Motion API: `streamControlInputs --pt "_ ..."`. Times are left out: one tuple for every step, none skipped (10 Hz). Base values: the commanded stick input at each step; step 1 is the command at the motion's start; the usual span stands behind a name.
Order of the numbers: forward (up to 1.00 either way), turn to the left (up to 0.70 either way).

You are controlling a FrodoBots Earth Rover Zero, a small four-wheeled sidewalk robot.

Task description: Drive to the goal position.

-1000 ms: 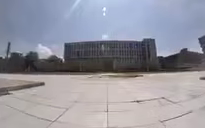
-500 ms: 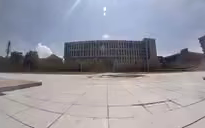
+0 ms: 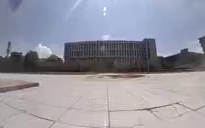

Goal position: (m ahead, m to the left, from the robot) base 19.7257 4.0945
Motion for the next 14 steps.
streamControlInputs --pt "0.50 0.01" --pt "0.50 0.01" --pt "0.50 0.01" --pt "0.50 0.01" --pt "0.50 0.01" --pt "0.50 0.01" --pt "0.50 0.01" --pt "0.50 0.01" --pt "0.50 0.01" --pt "0.50 0.01" --pt "0.50 0.01" --pt "0.50 0.01" --pt "0.50 0.01" --pt "0.50 0.01"
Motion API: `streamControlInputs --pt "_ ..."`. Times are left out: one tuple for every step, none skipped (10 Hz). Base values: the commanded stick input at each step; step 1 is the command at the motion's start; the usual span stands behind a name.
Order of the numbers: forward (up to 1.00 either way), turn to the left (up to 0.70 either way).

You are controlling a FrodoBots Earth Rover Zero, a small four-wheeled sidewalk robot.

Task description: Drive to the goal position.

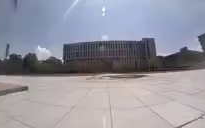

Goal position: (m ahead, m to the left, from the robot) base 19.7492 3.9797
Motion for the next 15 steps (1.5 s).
streamControlInputs --pt "0.50 0.01" --pt "0.50 0.01" --pt "0.50 0.01" --pt "0.50 0.01" --pt "0.50 0.01" --pt "0.50 0.01" --pt "0.50 0.01" --pt "0.50 0.01" --pt "0.50 0.51" --pt "0.50 0.51" --pt "0.50 0.49" --pt "0.50 0.22" --pt "0.50 0.01" --pt "0.50 0.01" --pt "0.50 0.01"
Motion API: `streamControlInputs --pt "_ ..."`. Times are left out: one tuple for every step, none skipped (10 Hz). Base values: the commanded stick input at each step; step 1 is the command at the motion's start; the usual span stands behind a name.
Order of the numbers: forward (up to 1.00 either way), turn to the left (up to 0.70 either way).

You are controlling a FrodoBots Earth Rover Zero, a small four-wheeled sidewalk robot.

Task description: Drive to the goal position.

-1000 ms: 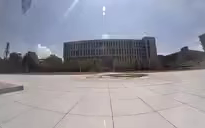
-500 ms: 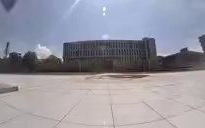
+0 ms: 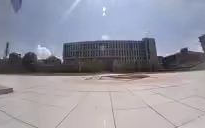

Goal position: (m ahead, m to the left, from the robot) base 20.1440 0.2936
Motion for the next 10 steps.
streamControlInputs --pt "0.50 0.01" --pt "0.50 0.01" --pt "0.50 0.01" --pt "0.50 0.01" --pt "0.50 0.01" --pt "0.50 0.01" --pt "0.50 0.01" --pt "0.50 0.01" --pt "0.50 0.01" --pt "0.50 0.01"
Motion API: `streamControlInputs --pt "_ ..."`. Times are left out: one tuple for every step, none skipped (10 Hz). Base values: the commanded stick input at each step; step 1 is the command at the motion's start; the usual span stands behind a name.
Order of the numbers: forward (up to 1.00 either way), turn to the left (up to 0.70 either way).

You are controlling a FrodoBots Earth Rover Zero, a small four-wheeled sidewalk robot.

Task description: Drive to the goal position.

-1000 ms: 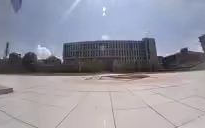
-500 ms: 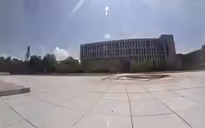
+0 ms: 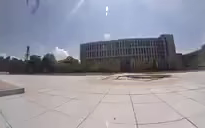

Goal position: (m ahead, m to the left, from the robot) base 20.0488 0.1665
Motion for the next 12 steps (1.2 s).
streamControlInputs --pt "0.50 0.01" --pt "0.50 0.01" --pt "0.50 0.01" --pt "0.50 0.01" --pt "0.50 0.01" --pt "0.50 0.01" --pt "0.50 0.01" --pt "0.50 0.01" --pt "0.50 0.01" --pt "0.50 0.28" --pt "0.50 0.51" --pt "0.50 0.17"
